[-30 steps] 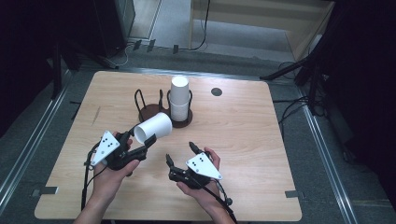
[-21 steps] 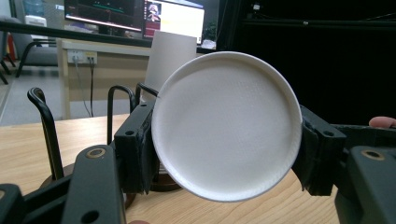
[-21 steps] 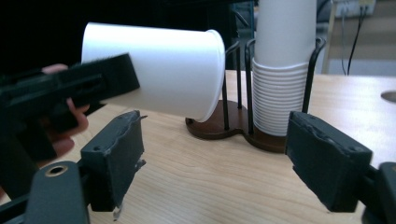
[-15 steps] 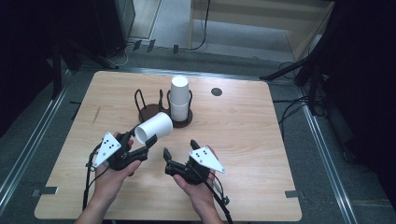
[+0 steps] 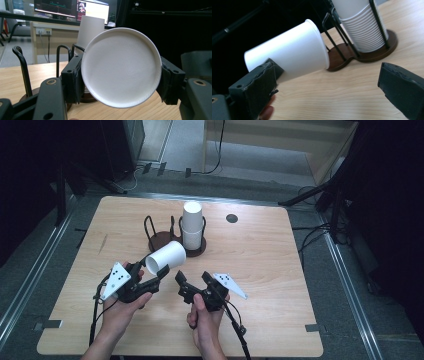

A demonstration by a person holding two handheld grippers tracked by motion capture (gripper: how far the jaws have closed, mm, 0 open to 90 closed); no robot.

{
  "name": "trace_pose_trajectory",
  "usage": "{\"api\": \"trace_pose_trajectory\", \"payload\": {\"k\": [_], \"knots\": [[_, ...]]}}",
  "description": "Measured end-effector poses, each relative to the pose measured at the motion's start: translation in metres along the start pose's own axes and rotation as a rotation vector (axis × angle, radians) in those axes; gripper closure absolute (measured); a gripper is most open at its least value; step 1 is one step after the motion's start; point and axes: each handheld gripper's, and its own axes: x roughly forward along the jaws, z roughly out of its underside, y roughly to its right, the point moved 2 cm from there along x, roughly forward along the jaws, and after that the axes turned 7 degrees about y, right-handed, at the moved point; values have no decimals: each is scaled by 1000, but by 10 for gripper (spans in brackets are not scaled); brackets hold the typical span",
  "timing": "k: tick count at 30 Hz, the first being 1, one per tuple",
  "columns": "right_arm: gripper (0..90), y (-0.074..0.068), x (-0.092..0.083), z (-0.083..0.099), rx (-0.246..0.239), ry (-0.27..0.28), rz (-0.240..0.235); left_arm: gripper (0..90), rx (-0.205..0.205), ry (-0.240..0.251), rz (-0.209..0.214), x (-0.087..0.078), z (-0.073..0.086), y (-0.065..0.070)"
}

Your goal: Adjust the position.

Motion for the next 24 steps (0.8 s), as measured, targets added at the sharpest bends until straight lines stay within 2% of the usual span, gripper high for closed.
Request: {"api": "trace_pose_trajectory", "payload": {"k": [3,4,5,8,11,15,21,22,23,24], "knots": [[19,-1,2,-1,75,5,-7,341,4,-1,-1,0,1,0],[19,-1,2,-1,75,5,-7,341,4,-1,-1,0,1,0],[27,-1,3,-1,118,5,-11,341,7,1,2,0,1,1],[28,-2,5,-1,201,-9,-33,342,8,3,4,1,2,2],[28,-4,6,-1,249,-2,-36,342,14,-2,9,2,3,4],[28,-5,10,-1,341,-27,-54,341,14,-1,14,2,4,6],[28,-3,15,-1,480,-63,-36,342,20,-3,21,3,5,9],[28,-3,15,-1,480,-63,-36,341,20,-3,21,3,5,9],[29,-2,16,-2,537,-71,-42,342,22,-3,23,4,6,10],[29,-2,16,-2,537,-71,-42,341,22,-3,23,4,6,10]]}}
